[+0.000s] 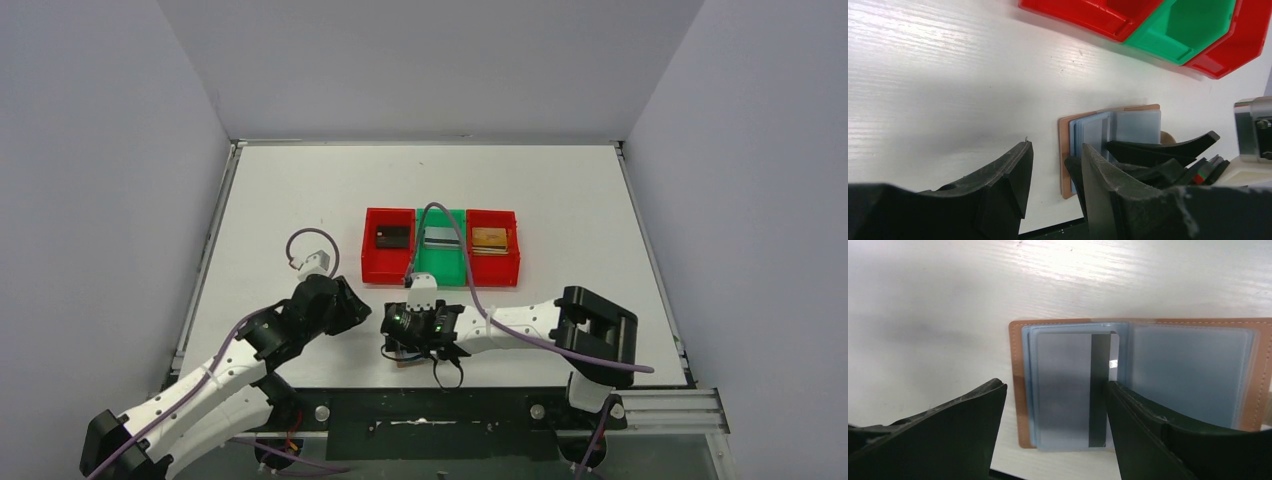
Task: Take the credit cards out of the card holder
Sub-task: Remove the credit card from the card holder.
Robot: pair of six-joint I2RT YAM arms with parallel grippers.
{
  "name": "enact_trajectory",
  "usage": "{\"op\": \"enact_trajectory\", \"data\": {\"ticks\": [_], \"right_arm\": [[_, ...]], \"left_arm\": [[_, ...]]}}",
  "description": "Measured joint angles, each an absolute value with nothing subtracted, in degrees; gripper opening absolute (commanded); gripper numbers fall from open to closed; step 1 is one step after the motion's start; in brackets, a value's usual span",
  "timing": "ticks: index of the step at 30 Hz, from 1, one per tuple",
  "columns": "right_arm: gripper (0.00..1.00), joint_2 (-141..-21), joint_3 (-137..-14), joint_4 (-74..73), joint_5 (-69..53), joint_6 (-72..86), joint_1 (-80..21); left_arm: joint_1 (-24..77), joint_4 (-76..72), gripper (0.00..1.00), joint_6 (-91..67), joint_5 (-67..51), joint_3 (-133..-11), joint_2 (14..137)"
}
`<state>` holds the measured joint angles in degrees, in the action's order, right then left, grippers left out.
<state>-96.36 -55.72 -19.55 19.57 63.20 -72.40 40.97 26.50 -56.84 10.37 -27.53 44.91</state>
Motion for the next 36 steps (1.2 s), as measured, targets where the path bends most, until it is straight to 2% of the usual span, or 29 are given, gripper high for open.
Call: {"op": "enact_trajectory", "data": {"ticks": [4, 11, 19, 33, 36], "right_arm": [[0.7, -99.29, -59.07, -24.25, 22.02, 63.13, -73.45], [0.51, -100.07, -59.68, -26.41, 23.33, 63.22, -73.84], [0.37, -96.84, -55.05, -20.95, 22.26, 63.79, -73.1], [0.33, -88.33, -42.06, -6.81, 14.44, 65.87, -68.25], [0.37, -86.87, -40.27, -5.61, 13.63, 66.67, -67.68]], "left_arm": [[40.64, 27.68, 0.4, -57.47, 11.0, -27.35, 41.71], [40.32, 28.69, 0.4, -58.11, 11.22, -26.55, 39.27], [40.32, 28.49, 0.4, -58.08, 10.46, -26.28, 39.22], [40.23, 25.3, 0.4, -57.78, 6.07, -25.61, 42.46], [40.12, 23.7, 0.4, -57.52, 4.47, -25.61, 43.83]]}}
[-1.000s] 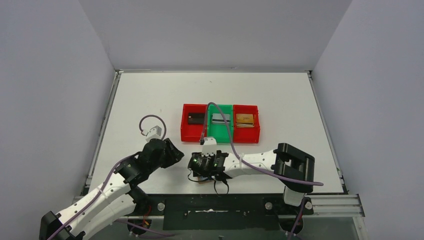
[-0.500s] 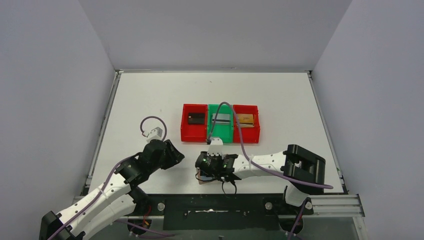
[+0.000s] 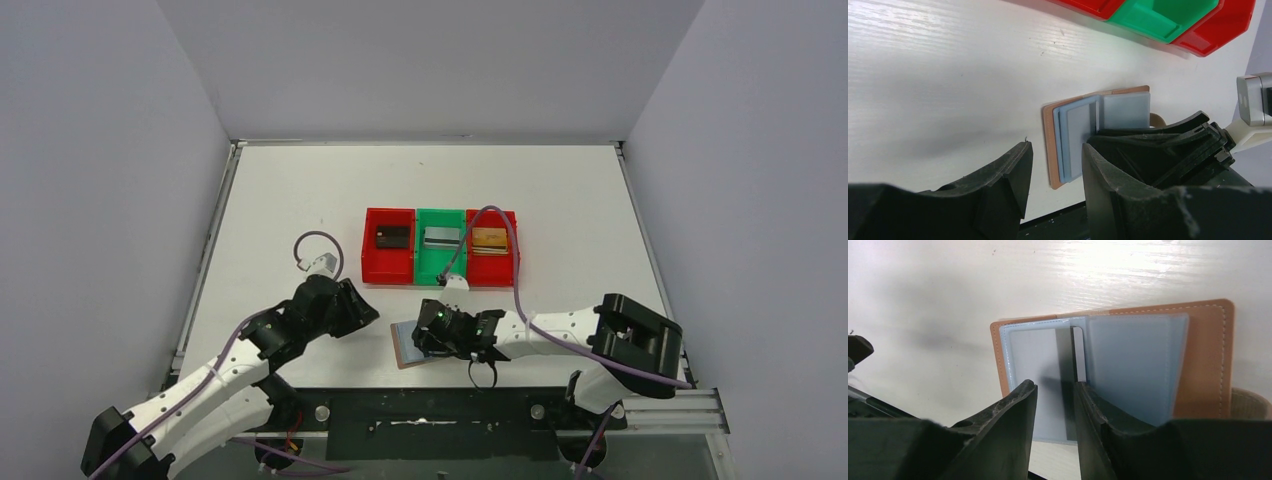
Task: Take the credit cards out of the card holder
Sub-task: Remove the credit card from the card holder.
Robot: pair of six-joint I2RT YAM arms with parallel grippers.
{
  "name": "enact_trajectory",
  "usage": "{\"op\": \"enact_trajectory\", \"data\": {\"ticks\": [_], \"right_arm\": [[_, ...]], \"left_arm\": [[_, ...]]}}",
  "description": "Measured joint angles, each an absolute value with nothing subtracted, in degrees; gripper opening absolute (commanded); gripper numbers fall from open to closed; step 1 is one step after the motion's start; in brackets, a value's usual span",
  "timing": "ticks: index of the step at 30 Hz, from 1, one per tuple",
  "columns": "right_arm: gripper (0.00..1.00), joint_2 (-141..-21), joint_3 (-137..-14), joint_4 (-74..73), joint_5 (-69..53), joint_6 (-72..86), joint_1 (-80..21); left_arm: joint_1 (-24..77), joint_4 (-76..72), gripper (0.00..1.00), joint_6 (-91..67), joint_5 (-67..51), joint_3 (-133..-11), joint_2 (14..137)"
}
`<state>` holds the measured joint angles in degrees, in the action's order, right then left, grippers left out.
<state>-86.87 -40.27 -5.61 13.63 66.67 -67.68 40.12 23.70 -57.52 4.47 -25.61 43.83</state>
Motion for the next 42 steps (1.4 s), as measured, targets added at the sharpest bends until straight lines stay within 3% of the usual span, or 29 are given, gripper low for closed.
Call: {"op": "enact_trajectory", "data": {"ticks": [6, 11, 17, 24, 26, 36, 42], "right_arm": [[0.38, -86.15, -40.03, -7.03, 13.56, 66.52, -67.55], [0.35, -91.22, -47.42, -13.89, 15.97, 65.82, -69.08], [0.17, -98.15, -56.93, -22.15, 19.42, 64.79, -71.26], [0.0, -98.65, -57.63, -23.81, 20.43, 65.17, -71.68], [0.0, -98.59, -57.58, -23.64, 20.45, 65.21, -71.66], [0.0, -87.22, -45.8, -12.03, 15.14, 65.41, -67.44], [0.0, -79.75, -36.36, -1.02, 10.55, 67.22, -63.55]], "left_arm": [[40.03, 21.67, 0.4, -56.69, 2.13, -25.61, 46.76], [40.01, 20.51, 0.4, -56.47, 1.1, -25.61, 47.59], [40.01, 20.36, 0.4, -56.47, 1.04, -25.61, 47.46], [40.01, 20.36, 0.4, -56.49, 1.15, -25.41, 46.46], [40.01, 20.38, 0.4, -56.49, 1.21, -25.19, 46.24], [40.01, 20.34, 0.41, -56.29, 0.84, -24.99, 46.13], [40.01, 17.17, 0.46, -55.53, -3.27, -24.99, 46.22]]}}
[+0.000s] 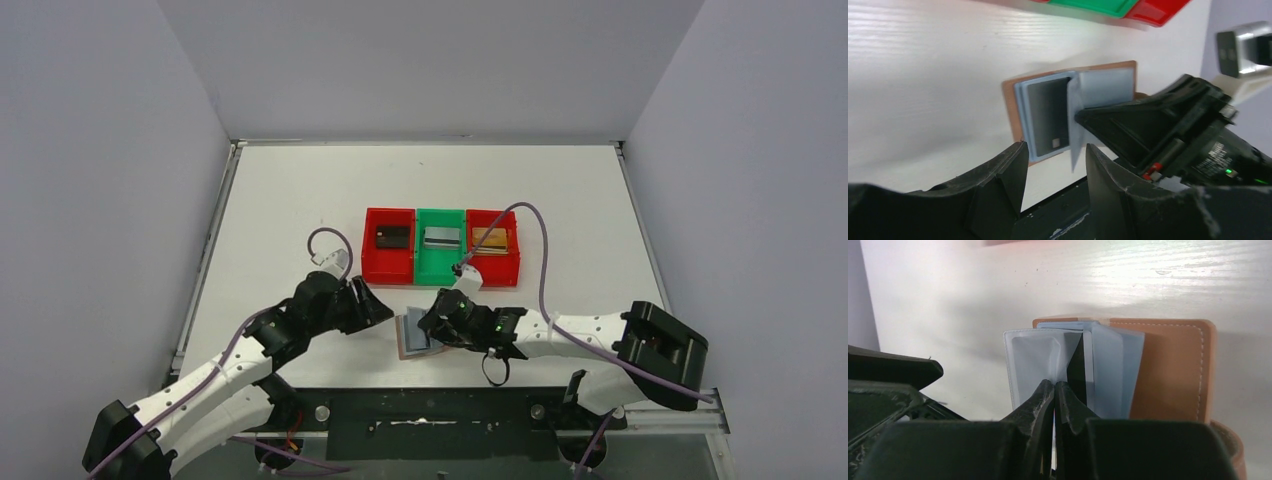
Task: Take the credit cards out of the card holder
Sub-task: Remove the credit card from the card holder.
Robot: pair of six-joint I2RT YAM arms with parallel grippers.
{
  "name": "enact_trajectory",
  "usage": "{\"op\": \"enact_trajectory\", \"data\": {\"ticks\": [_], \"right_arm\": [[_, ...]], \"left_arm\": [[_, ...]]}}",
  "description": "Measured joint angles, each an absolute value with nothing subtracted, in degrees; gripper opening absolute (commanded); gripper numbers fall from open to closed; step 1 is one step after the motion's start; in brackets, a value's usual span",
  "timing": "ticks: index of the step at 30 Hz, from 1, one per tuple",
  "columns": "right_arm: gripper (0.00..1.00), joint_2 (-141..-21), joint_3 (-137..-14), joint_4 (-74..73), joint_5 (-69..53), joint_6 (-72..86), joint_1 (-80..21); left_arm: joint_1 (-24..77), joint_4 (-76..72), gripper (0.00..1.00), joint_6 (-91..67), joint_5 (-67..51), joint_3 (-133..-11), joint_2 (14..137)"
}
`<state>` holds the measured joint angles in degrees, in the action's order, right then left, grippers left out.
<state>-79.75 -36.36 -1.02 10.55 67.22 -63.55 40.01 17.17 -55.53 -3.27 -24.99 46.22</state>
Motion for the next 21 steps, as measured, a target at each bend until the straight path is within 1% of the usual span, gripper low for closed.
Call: {"op": "enact_trajectory", "data": {"ticks": [3, 7, 13, 19, 21], "right_arm": [[0.0, -79.18, -33.74, 2.94, 9.06, 68.47, -62.67], [0.0, -79.18, -31.38, 6.68, 7.27, 70.0, -62.22], [0.0, -79.29, -28.88, 11.0, 5.72, 72.05, -61.89], [0.0, -79.42, -27.75, 13.76, 5.1, 73.25, -61.8], [0.0, -79.44, -27.33, 14.46, 5.04, 73.47, -61.8]], "left_arm": [[40.01, 11.31, 0.47, -55.31, -7.55, -24.73, 47.55], [40.01, 2.87, 0.47, -55.37, -12.88, -24.38, 53.17], [40.16, -3.18, 0.47, -55.7, -16.29, -23.33, 60.82], [41.06, -8.34, 0.42, -56.9, -18.55, -20.58, 63.59], [41.5, -10.2, 0.39, -57.01, -19.44, -20.16, 65.32]]}}
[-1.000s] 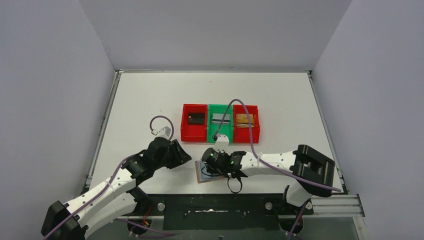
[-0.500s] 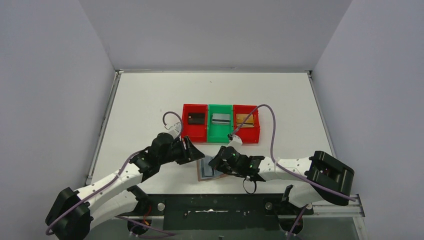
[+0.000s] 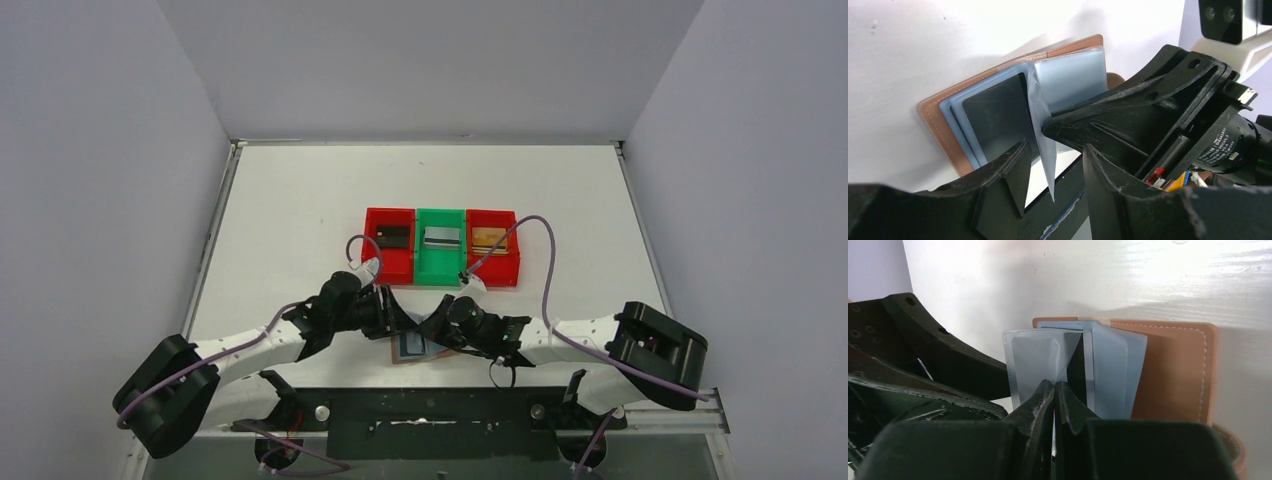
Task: Take the credit cards out of the card holder
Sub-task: Remove the credit card from the card holder.
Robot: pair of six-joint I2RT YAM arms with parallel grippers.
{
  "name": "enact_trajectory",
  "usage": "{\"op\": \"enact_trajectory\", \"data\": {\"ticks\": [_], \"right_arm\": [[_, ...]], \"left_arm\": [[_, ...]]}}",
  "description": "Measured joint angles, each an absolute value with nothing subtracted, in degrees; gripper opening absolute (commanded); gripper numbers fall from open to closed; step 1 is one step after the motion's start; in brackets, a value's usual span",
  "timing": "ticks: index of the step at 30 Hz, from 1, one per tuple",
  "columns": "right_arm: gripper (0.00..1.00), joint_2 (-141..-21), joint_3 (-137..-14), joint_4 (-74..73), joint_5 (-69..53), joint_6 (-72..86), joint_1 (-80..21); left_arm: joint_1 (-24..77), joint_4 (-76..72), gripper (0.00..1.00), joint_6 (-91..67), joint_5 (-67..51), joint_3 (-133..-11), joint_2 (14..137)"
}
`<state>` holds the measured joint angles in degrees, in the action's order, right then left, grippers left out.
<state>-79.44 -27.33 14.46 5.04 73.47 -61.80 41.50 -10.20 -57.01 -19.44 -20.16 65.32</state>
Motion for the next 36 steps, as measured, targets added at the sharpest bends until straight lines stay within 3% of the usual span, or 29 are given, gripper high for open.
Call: {"op": "enact_trajectory", "data": {"ticks": [2, 10, 14, 19, 28, 36], "right_arm": [[0.0, -79.53, -27.09, 14.79, 4.93, 73.76, -61.69], [0.36, -78.28, -24.86, 15.29, 5.32, 74.67, -61.21], [0.43, -71.94, -23.64, 11.29, 7.97, 75.72, -61.14], [0.44, -63.88, -23.64, 5.69, 11.77, 76.93, -61.14], [0.43, -63.2, -23.68, -6.22, 16.32, 79.2, -61.8], [0.34, -60.14, -23.88, -10.07, 19.73, 80.42, -63.79]], "left_arm": [[41.95, -11.62, 0.35, -57.12, -20.25, -20.05, 67.07], [43.62, -16.47, 0.33, -57.91, -21.78, -20.01, 72.79], [44.21, -17.76, 0.33, -58.0, -21.93, -20.01, 74.0], [45.25, -18.2, 0.33, -57.87, -21.96, -20.91, 75.26], [50.41, -16.93, 0.34, -56.05, -21.19, -28.88, 80.14], [51.79, -15.57, 0.34, -55.27, -20.03, -30.11, 83.4]]}}
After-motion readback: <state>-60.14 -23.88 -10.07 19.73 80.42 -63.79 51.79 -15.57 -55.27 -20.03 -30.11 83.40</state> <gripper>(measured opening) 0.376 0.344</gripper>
